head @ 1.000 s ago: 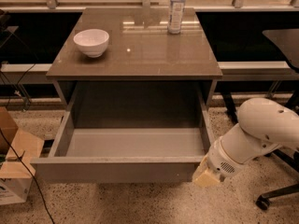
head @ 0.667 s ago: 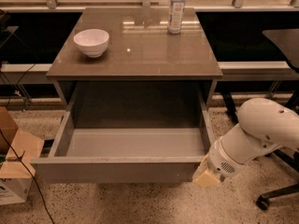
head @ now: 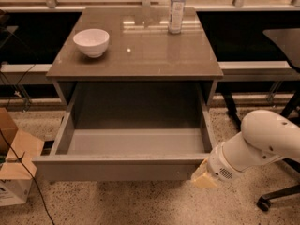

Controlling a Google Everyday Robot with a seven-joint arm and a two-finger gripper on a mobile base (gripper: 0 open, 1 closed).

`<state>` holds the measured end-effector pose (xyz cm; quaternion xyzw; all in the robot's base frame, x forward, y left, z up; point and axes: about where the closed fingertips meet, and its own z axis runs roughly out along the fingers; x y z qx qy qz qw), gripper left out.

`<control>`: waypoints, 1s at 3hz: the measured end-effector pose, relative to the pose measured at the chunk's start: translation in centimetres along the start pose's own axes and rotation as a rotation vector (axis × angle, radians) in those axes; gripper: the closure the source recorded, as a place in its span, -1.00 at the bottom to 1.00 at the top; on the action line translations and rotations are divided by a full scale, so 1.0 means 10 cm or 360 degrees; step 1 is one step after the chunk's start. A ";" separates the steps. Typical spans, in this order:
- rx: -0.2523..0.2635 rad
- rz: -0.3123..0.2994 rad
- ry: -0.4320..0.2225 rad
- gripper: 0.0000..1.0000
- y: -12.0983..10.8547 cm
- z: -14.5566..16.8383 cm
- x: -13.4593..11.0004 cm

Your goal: Close top drawer

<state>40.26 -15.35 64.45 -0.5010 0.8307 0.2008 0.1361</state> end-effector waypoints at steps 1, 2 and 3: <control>0.0006 -0.0015 -0.0035 1.00 -0.10 0.09 -0.04; 0.0006 -0.0015 -0.0035 1.00 -0.10 0.09 -0.04; 0.0000 -0.0028 -0.0084 1.00 -0.28 0.21 -0.11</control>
Offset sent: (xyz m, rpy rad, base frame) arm 0.1686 0.0217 -0.0939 0.2705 -0.1716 0.0093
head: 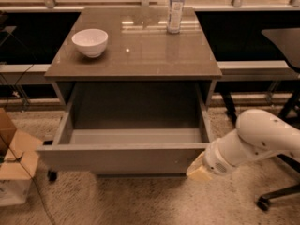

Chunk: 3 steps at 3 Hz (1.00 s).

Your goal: Close top drawer

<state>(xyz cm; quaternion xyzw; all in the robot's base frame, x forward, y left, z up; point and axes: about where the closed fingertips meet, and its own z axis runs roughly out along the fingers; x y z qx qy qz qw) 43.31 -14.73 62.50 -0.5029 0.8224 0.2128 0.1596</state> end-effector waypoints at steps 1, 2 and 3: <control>0.0000 0.0000 0.0000 1.00 0.01 0.00 0.00; -0.0007 -0.0019 -0.0062 1.00 -0.30 0.16 -0.12; -0.0007 -0.0019 -0.0063 1.00 -0.28 0.15 -0.12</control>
Offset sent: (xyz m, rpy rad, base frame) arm 0.2306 0.0293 -0.0920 0.2520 -0.1294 0.0284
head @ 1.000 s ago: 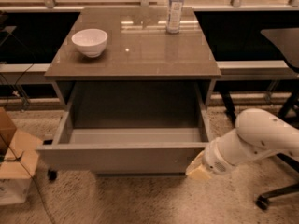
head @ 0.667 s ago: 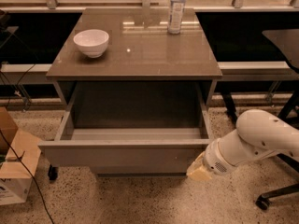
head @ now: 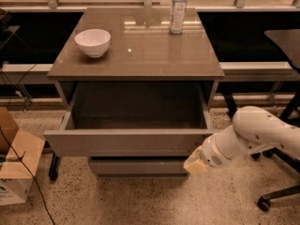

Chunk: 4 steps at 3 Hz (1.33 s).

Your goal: Close top drawer

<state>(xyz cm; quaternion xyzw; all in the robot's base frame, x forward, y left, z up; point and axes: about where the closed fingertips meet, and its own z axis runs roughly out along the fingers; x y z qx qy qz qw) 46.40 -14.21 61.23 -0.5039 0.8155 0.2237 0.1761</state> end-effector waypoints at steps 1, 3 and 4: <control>0.0026 -0.0053 -0.0079 1.00 -0.38 0.06 -0.22; 0.0115 -0.0202 -0.0091 1.00 -0.51 0.05 -0.50; 0.0168 -0.0303 -0.0118 1.00 -0.63 0.05 -0.69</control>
Offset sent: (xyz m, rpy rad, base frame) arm 0.0292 0.0031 -0.0015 0.0224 -0.0304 0.0070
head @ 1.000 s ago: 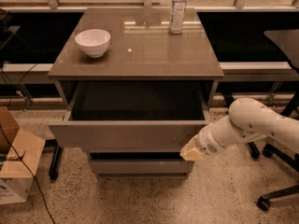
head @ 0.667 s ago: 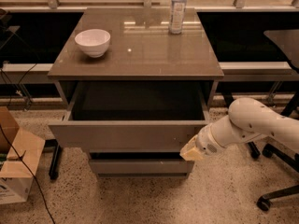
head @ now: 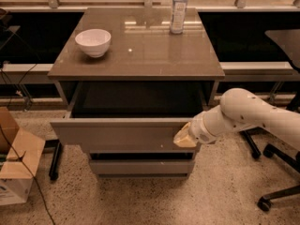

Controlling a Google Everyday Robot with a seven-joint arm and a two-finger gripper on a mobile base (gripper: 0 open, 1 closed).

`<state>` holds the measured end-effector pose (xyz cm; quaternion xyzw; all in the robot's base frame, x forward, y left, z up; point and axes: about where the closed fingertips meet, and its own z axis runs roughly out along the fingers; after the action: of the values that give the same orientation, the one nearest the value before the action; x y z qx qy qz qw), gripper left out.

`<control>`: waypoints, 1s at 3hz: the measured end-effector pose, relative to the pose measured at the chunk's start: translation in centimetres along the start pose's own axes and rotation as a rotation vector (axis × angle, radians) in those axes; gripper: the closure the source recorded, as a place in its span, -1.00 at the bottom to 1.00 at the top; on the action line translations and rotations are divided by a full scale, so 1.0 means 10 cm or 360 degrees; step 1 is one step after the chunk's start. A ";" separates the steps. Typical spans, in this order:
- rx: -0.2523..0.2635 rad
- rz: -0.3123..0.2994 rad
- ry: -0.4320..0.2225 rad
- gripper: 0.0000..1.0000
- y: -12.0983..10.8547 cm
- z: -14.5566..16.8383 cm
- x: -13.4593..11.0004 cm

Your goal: Close top drawer

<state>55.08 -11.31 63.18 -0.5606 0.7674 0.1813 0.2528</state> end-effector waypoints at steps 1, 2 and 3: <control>0.0038 -0.0051 -0.0027 1.00 -0.15 -0.02 -0.11; 0.0070 -0.0093 -0.0052 1.00 -0.31 -0.05 -0.22; 0.0069 -0.0093 -0.0052 1.00 -0.30 -0.05 -0.22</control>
Offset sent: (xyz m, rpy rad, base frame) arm 0.1696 0.0160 0.0846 0.0464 -0.3263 0.0826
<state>58.43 -10.81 64.92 -0.5741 0.7502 0.1662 0.2828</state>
